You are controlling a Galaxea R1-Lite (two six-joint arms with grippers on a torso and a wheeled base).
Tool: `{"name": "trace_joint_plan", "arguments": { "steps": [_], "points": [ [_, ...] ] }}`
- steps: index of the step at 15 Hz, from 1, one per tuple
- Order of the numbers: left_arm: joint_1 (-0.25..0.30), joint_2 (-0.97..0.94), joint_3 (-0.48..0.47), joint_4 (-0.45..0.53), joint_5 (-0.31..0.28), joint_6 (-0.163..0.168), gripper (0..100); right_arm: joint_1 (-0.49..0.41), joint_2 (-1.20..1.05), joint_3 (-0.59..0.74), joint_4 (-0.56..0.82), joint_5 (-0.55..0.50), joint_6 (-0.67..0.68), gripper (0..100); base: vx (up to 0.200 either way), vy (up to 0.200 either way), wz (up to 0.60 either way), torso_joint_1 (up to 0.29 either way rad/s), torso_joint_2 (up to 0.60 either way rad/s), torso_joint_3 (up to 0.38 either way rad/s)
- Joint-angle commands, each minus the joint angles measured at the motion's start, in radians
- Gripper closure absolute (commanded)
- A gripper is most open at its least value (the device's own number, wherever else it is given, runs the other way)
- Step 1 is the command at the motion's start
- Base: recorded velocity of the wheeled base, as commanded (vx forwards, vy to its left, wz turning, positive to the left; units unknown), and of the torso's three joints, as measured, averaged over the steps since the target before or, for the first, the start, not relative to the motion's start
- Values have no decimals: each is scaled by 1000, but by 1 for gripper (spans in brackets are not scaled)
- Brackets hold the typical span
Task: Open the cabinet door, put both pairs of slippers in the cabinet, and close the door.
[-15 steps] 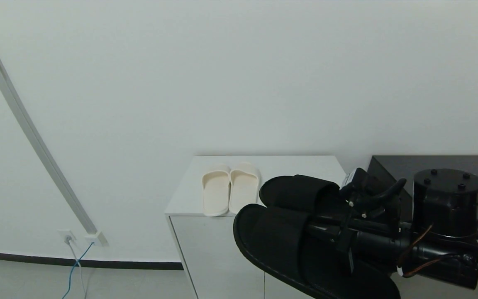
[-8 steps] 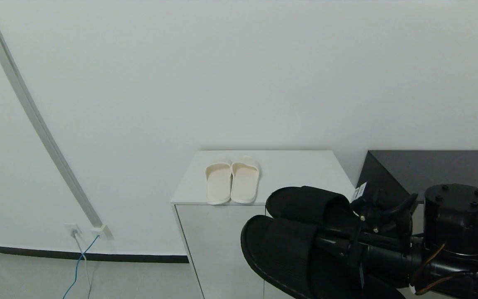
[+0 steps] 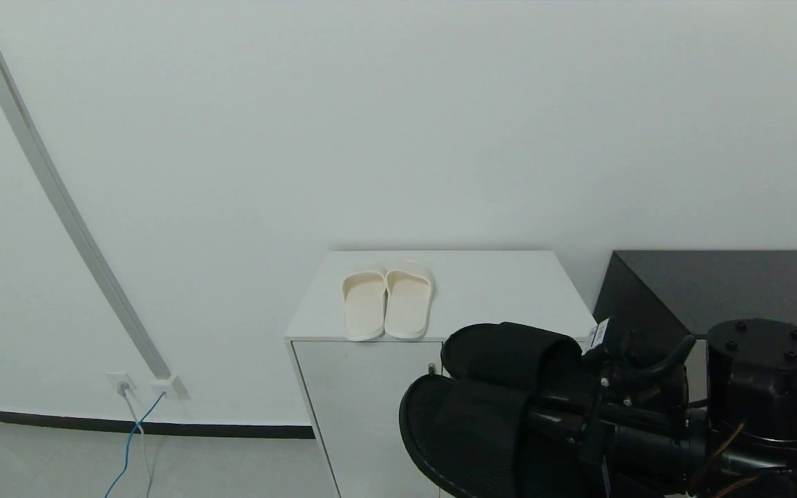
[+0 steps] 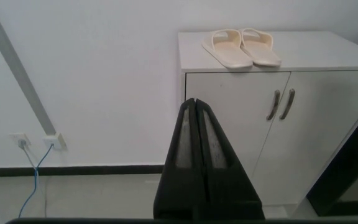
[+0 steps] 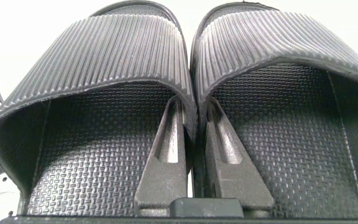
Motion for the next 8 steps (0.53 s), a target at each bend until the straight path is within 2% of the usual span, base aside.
{"name": "trace_joint_plan", "arguments": {
  "steps": [1,3,8],
  "points": [
    [0,2,-2,0,-1,-2,0,3,12,3,-2,0,-2,100,0,0,0,0,0,0],
    [0,2,-2,0,-1,-2,0,8,13,5,-2,0,-2,100,0,0,0,0,0,0],
    [0,0,-2,0,1,-2,0,8,15,12,-2,0,-4,100,0,0,0,-141,323,171]
  ]
}}
